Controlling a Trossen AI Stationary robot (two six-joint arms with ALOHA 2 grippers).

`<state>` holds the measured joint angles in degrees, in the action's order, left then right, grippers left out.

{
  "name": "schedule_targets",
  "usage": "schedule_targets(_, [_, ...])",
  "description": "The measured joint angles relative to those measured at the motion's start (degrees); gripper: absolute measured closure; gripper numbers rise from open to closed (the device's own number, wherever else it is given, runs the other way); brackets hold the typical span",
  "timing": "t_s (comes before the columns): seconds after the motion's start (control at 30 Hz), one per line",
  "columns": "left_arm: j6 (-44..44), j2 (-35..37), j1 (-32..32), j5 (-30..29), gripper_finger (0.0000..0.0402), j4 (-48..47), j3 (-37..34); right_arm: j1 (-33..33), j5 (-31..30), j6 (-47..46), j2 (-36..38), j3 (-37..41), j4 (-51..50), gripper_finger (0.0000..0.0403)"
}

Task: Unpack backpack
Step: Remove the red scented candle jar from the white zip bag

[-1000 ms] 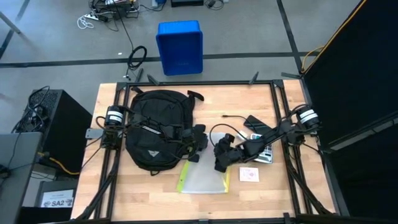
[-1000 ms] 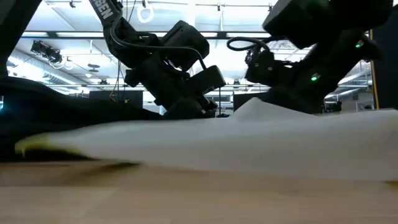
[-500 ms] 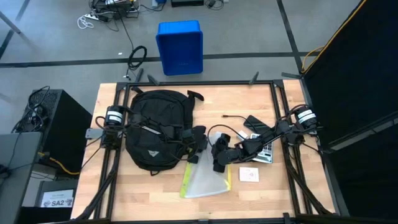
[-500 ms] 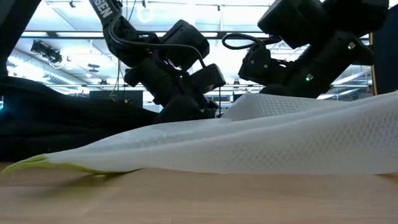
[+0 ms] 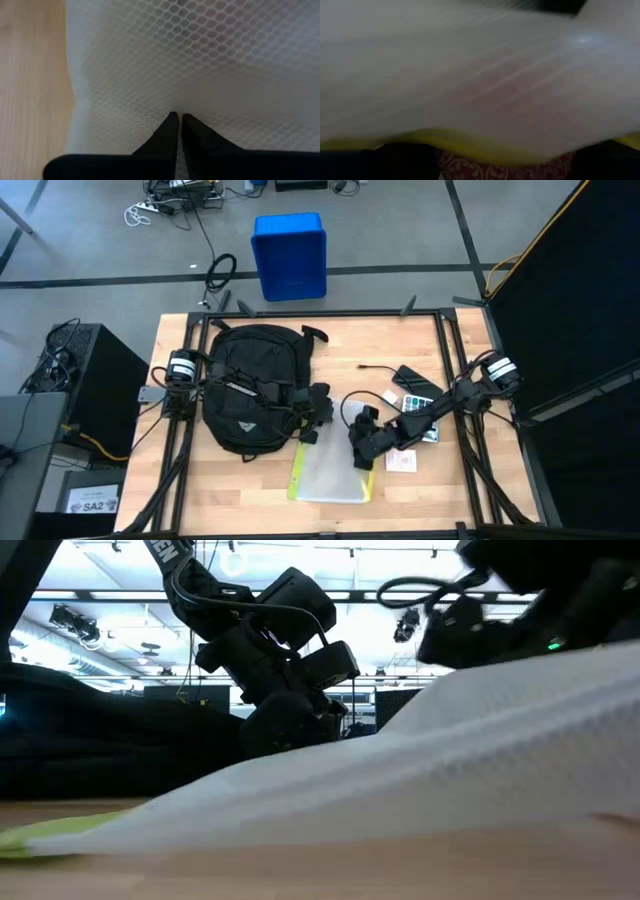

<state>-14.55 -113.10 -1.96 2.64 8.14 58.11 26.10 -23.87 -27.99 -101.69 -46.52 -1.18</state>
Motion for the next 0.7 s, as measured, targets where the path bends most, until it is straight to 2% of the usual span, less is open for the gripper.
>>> schedule_targets(0.2, [0.0, 0.0, 0.0, -0.2, 0.0402, -0.2, 0.0, 3.6, 1.1, -3.7, 3.1, 0.1, -5.0, 0.0138])
schedule_targets(0.37, [0.0, -0.1, 0.0, -0.4, 0.0402, -0.2, -0.1, 6.8, 0.6, -6.5, 3.8, 0.1, -7.0, 0.0116])
schedule_targets(0.53, [0.0, -0.1, 0.0, -0.4, 0.0402, -0.2, -0.1, 8.7, 1.1, -7.6, 3.8, 0.0, -7.0, 0.0137])
schedule_targets(0.7, [0.0, -0.2, 0.1, -0.4, 0.0402, -0.2, -0.1, 9.6, 1.2, -8.5, 3.8, 0.0, -7.0, 0.0138])
